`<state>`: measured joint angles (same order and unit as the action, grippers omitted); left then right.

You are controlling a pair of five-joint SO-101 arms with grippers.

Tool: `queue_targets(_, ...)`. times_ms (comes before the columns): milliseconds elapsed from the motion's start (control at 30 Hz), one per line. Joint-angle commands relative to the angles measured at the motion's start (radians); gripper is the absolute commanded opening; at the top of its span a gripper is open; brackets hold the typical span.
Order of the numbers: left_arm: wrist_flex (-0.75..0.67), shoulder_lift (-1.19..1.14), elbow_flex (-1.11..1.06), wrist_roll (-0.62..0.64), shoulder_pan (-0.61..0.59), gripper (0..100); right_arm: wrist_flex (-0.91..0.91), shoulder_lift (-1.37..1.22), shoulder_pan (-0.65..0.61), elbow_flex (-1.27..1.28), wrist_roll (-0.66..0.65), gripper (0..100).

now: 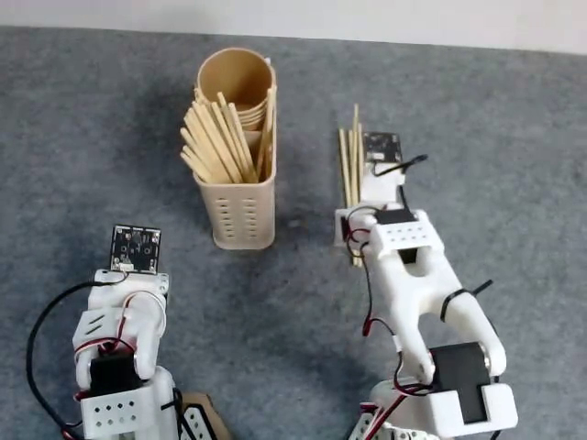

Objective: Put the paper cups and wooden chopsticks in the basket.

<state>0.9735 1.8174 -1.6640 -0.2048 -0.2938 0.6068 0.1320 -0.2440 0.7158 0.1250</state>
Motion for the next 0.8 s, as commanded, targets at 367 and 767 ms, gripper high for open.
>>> queue_targets(367, -0.012, 0.007, 0.005, -0.008, 0.010, 13, 0.099, -0.047, -0.022, -0.027, -0.092, 10.8)
queue_targets(767, -0.012, 0.007, 0.008, -0.008, 0.010, 13, 0.071, -0.058, -0.022, -0.143, -0.115, 15.6)
